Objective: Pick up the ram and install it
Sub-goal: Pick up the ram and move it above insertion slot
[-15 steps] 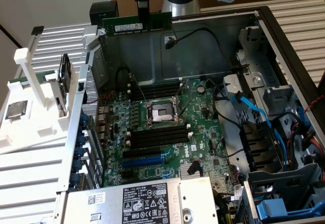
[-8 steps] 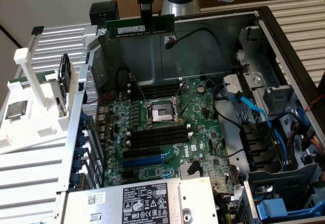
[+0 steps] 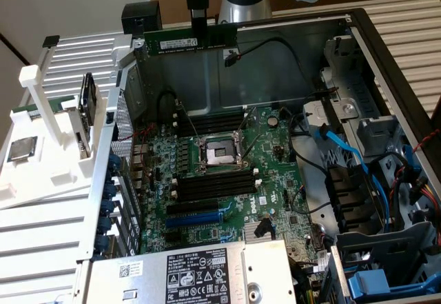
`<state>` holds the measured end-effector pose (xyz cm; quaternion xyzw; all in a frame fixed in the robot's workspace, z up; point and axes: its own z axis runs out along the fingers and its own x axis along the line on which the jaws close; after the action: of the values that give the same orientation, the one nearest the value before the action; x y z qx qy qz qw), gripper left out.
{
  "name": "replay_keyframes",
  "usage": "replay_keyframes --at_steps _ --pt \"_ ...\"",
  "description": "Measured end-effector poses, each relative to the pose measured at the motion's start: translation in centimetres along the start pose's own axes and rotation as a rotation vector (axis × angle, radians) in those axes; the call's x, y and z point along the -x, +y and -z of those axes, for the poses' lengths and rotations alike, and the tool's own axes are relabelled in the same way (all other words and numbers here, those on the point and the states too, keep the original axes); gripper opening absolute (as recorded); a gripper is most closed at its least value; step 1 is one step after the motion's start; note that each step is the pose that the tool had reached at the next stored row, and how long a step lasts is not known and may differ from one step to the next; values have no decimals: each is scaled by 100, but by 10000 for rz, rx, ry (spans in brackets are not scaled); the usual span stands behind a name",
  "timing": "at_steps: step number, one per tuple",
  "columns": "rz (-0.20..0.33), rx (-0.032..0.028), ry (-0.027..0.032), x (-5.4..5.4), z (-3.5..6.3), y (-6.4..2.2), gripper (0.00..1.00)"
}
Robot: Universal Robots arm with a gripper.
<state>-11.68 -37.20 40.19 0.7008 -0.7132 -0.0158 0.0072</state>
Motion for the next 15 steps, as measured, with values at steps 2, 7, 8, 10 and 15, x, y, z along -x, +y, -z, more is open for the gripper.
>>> replay_keyframes --at_steps 2,7,8,10,15 --pt "2 1 -73 -4 -31 -2 13" --pt "6 3 -202 -17 -114 -37 13" --pt "6 4 -220 -18 -130 -45 13" --pt "8 5 -257 -22 -165 -54 13" --pt "10 7 -344 -43 -256 -57 13"
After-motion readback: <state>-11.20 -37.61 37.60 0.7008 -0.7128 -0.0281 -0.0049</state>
